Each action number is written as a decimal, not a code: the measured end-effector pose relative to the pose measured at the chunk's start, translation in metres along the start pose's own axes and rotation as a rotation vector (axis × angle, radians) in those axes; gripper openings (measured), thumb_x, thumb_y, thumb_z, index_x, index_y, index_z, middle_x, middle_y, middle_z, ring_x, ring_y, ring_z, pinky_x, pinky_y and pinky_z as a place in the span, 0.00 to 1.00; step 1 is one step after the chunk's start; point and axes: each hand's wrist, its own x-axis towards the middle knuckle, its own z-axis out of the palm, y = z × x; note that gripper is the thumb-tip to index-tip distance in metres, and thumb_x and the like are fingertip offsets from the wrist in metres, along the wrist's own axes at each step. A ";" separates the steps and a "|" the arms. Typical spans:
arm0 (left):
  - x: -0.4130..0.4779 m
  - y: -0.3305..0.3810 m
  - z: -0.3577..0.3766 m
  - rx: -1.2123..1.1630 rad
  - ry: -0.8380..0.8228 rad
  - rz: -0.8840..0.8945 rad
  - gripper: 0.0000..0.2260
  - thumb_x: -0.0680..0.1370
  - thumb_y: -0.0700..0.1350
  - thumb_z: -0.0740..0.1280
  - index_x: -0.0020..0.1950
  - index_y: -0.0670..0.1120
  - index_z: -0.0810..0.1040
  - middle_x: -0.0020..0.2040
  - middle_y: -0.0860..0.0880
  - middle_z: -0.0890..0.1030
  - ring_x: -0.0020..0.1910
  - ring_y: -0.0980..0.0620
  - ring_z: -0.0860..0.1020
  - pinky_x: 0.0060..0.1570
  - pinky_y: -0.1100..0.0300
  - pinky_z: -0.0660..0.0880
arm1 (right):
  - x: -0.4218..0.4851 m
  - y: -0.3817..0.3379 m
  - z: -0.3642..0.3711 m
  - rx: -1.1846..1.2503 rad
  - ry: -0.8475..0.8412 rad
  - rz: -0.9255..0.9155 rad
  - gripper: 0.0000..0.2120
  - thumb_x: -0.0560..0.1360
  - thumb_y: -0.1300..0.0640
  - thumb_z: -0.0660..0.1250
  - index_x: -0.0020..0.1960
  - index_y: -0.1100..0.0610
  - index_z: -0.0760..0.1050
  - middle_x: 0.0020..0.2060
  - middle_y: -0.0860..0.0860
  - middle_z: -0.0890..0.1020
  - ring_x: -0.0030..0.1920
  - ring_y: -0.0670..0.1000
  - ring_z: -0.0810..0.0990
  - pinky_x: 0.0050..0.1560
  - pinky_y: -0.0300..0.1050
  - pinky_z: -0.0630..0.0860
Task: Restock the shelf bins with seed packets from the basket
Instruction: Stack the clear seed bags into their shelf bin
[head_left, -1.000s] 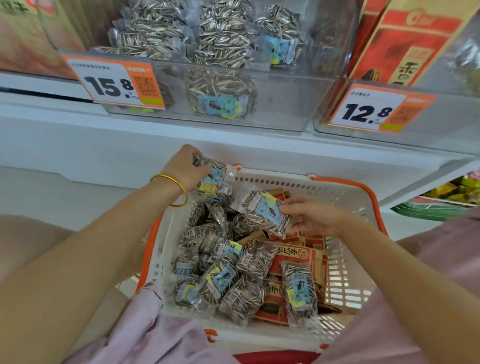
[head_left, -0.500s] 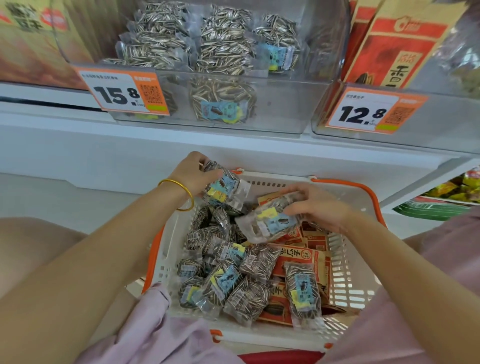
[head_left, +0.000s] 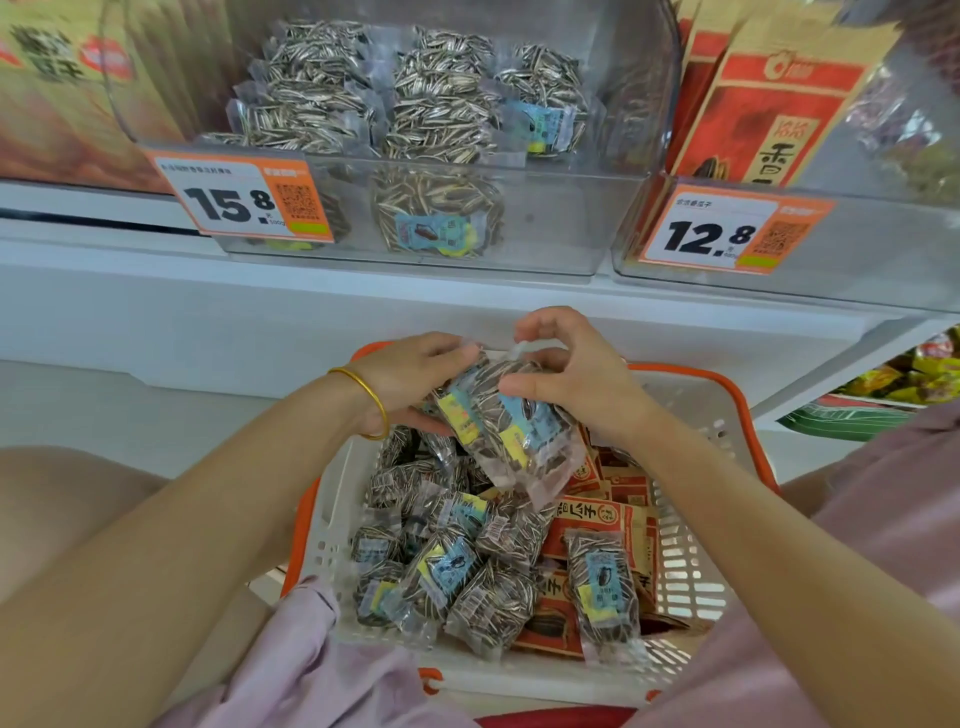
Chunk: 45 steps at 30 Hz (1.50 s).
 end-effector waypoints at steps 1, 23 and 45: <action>-0.001 0.001 0.001 -0.016 -0.029 -0.005 0.18 0.79 0.54 0.59 0.66 0.48 0.71 0.58 0.45 0.79 0.55 0.46 0.80 0.51 0.48 0.79 | 0.001 -0.001 0.002 0.028 0.012 0.007 0.24 0.65 0.61 0.77 0.55 0.52 0.70 0.54 0.53 0.76 0.48 0.51 0.79 0.46 0.47 0.79; -0.070 0.086 -0.011 0.173 -0.028 0.493 0.26 0.66 0.48 0.75 0.61 0.45 0.73 0.57 0.46 0.79 0.51 0.52 0.81 0.51 0.57 0.79 | -0.026 -0.112 -0.027 0.014 -0.284 -0.037 0.29 0.64 0.57 0.75 0.60 0.43 0.68 0.54 0.39 0.80 0.52 0.35 0.79 0.52 0.33 0.74; 0.058 0.173 -0.074 1.402 0.335 0.260 0.25 0.82 0.55 0.45 0.77 0.50 0.44 0.78 0.47 0.41 0.77 0.47 0.42 0.74 0.48 0.45 | 0.153 -0.214 -0.034 -1.703 -0.233 0.297 0.42 0.66 0.38 0.72 0.72 0.58 0.63 0.66 0.54 0.71 0.60 0.58 0.74 0.58 0.53 0.75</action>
